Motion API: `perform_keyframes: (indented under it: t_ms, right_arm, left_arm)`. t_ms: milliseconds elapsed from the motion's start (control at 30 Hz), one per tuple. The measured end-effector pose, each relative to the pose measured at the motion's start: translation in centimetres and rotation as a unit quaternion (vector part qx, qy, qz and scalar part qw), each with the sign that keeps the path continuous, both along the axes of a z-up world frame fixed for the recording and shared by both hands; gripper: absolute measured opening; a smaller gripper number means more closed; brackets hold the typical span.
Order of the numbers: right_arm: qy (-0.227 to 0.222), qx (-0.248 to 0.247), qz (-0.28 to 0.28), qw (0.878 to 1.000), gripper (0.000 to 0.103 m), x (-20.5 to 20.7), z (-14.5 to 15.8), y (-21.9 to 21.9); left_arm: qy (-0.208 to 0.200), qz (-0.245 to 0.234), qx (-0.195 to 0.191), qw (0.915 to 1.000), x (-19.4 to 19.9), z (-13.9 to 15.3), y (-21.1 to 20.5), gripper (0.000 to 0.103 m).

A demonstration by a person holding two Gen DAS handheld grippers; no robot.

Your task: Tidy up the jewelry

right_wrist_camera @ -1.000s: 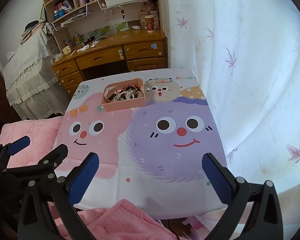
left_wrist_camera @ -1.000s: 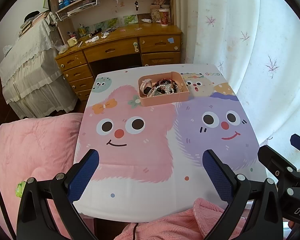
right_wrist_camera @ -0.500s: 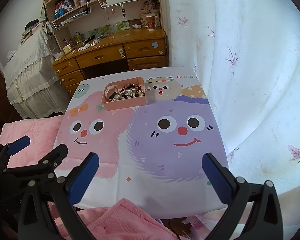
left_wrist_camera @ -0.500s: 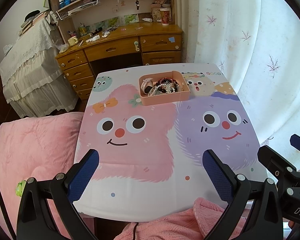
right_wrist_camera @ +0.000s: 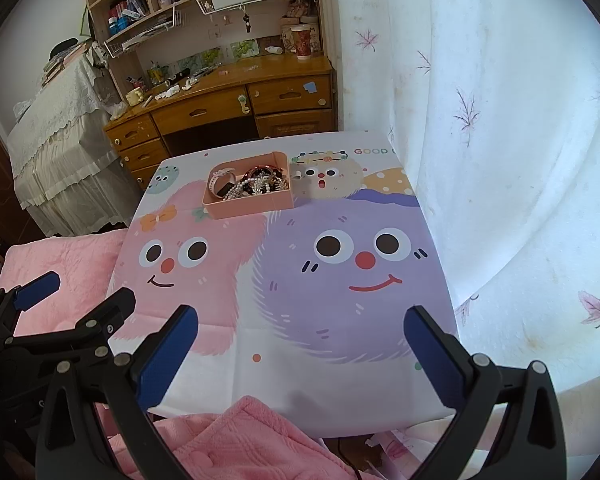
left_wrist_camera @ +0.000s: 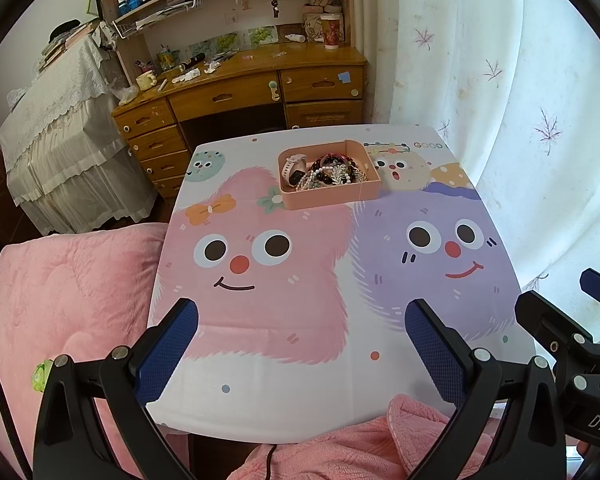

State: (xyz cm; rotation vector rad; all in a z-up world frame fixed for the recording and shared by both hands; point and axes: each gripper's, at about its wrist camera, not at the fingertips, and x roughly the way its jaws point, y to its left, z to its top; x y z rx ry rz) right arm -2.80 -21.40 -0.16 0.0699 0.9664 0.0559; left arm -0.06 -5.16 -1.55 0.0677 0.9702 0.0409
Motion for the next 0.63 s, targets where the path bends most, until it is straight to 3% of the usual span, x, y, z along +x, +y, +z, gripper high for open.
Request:
perform_keyframes:
  t_ms: [633]
  right_arm:
    - [0.002,0.001,0.000,1.000,0.103,0.19,0.11,-0.07]
  left_arm:
    - [0.004,0.002,0.000,1.0000,-0.39,-0.25,0.14,0.102]
